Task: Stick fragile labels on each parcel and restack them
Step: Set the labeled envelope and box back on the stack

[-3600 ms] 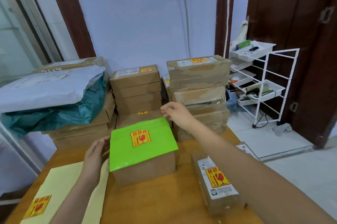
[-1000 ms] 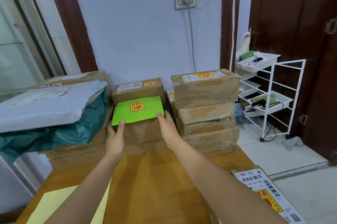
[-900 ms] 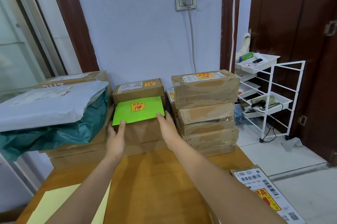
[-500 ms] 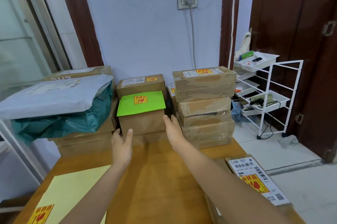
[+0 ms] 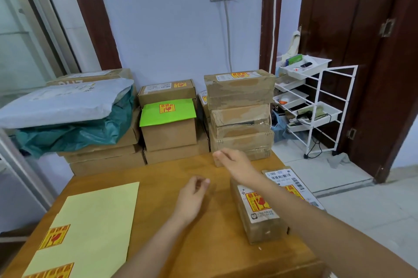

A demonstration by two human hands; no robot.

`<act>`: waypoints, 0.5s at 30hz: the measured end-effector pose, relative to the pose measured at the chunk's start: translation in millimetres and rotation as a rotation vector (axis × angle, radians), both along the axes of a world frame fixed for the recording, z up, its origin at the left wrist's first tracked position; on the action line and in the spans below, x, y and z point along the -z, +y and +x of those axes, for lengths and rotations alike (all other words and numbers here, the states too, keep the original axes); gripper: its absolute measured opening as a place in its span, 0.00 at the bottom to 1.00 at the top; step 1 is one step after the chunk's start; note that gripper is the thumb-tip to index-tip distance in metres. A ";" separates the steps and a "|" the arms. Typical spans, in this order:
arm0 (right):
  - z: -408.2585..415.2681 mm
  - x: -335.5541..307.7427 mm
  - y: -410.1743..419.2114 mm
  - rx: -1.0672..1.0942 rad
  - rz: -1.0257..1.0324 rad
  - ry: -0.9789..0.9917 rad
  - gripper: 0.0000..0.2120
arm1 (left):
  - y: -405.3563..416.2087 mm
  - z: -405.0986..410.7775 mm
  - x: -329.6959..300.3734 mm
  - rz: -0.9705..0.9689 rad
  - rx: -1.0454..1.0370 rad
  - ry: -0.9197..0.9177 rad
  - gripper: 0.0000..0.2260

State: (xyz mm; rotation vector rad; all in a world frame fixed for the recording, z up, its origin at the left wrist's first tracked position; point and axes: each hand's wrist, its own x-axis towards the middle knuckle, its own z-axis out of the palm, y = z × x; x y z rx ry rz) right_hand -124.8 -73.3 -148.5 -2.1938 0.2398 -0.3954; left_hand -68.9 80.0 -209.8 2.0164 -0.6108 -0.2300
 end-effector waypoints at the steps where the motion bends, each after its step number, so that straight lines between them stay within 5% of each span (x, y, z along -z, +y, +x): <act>1: -9.5 -1.8 -7.0 -0.003 -0.064 -0.003 0.16 | -1.9 -6.0 0.4 -0.011 0.022 0.012 0.10; 15: -101.7 24.0 -95.1 0.491 -0.213 0.021 0.08 | -33.7 -61.1 0.0 0.041 0.107 0.088 0.10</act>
